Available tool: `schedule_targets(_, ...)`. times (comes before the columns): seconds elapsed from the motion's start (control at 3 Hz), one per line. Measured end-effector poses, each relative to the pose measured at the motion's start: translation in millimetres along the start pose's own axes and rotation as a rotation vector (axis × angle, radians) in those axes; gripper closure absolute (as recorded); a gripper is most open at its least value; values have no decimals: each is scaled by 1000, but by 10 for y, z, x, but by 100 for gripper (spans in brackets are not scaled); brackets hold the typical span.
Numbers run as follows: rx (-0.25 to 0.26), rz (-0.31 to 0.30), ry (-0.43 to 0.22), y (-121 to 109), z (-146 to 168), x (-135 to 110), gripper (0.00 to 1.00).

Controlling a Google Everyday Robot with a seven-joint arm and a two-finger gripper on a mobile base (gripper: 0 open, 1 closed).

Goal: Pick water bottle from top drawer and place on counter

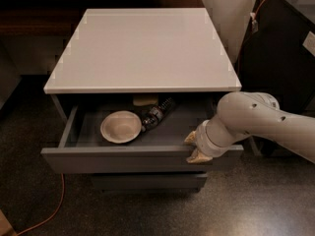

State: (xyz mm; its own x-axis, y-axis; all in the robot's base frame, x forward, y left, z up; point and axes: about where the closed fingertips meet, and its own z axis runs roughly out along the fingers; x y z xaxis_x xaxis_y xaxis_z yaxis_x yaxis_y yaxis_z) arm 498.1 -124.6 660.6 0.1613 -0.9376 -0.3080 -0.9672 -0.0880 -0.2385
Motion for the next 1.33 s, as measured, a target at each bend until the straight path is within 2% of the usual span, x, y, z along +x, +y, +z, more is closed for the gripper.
schedule_targets(0.33, 7, 1, 13, 197, -13, -41, 100)
schedule_targets(1.0, 16, 4, 23, 318, -30, -64, 98)
schedule_targets(1.33, 17, 3, 24, 326, -32, -66, 74)
